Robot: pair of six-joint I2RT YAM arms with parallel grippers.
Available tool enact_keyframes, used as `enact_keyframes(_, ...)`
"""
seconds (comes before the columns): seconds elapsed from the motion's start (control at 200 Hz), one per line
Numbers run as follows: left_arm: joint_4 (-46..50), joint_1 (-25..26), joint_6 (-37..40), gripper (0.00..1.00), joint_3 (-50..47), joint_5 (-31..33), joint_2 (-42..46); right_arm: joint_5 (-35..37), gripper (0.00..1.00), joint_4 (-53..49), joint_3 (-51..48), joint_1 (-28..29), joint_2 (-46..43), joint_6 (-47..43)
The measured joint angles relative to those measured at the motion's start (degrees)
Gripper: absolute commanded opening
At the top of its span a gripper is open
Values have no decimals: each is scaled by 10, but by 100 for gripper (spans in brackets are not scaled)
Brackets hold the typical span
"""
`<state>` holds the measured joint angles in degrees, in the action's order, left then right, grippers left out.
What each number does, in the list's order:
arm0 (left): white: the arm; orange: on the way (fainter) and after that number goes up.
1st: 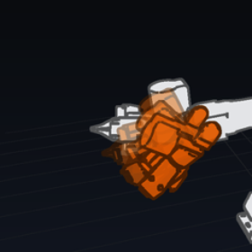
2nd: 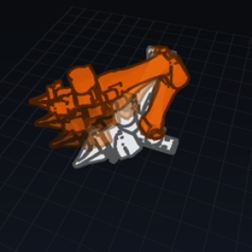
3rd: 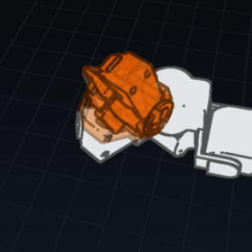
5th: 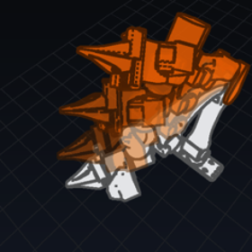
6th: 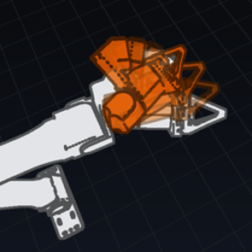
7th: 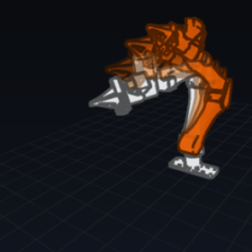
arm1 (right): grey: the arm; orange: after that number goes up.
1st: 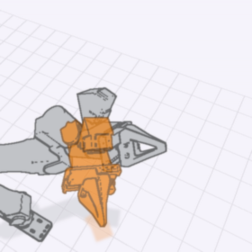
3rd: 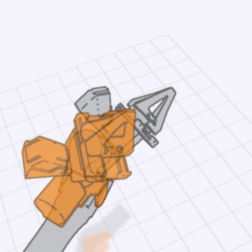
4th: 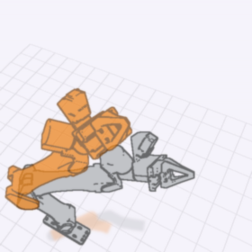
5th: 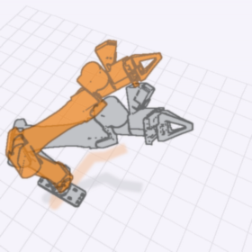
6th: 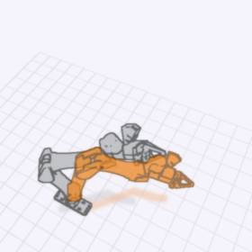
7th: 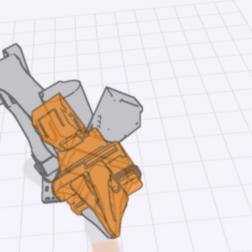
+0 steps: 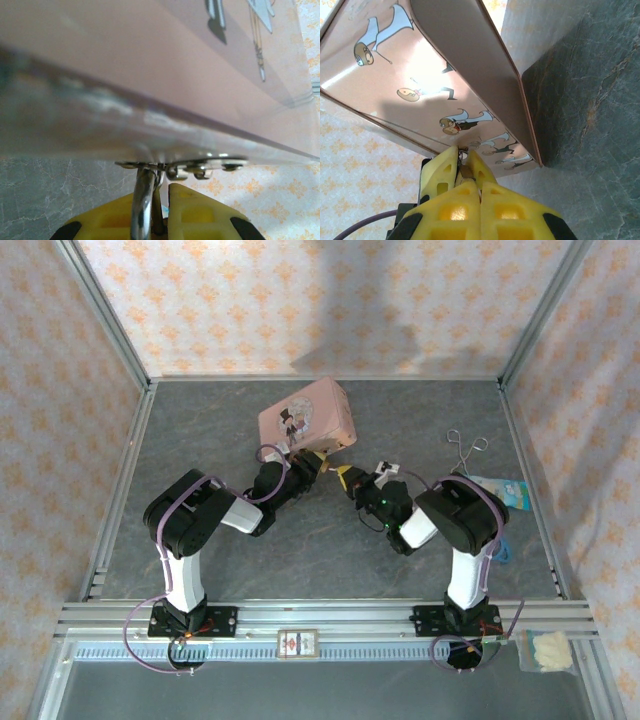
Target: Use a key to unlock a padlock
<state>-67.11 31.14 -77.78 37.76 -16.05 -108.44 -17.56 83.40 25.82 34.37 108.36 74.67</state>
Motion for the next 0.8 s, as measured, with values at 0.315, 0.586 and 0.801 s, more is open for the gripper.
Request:
enact_keyframes(0.315,0,0,0,0,0,0,0,0,0,0,7,3,1,0)
enact_keyframes(0.586,0,0,-2,0,0,0,0,0,0,0,13,4,3,-4)
enact_keyframes(0.801,0,0,-2,0,0,0,0,5,0,0,10,4,3,-4)
